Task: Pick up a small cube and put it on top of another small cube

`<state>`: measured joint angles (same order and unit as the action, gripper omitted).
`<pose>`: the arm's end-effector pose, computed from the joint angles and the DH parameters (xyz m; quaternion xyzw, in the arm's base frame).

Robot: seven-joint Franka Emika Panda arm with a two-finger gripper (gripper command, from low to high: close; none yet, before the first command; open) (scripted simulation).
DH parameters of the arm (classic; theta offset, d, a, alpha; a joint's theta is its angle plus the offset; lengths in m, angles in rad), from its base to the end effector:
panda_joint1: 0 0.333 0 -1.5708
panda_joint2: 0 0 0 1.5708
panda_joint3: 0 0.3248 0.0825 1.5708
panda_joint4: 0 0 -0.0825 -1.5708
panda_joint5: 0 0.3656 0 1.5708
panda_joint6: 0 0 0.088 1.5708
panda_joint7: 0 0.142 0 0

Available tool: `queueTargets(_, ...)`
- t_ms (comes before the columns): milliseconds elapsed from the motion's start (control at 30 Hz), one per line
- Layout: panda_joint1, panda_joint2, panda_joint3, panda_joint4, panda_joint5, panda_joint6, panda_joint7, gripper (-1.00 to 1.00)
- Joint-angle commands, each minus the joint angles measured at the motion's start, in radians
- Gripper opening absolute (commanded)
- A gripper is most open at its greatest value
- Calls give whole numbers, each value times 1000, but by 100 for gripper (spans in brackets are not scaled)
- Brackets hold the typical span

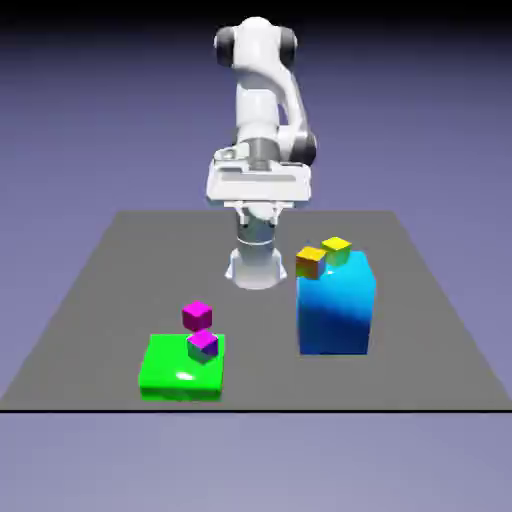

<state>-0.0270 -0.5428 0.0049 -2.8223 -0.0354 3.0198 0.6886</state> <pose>0.3948 -0.0063 0.4329 -0.8794 0.3096 -0.3449 0.1092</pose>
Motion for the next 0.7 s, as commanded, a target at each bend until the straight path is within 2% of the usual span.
queueTargets(0,-32,23,4,-10,-29,-14,-44,0)
queueTargets(533,-550,384,69,-173,-498,-243,-739,0)
queueTargets(667,-560,448,39,-160,-604,-226,-698,0)
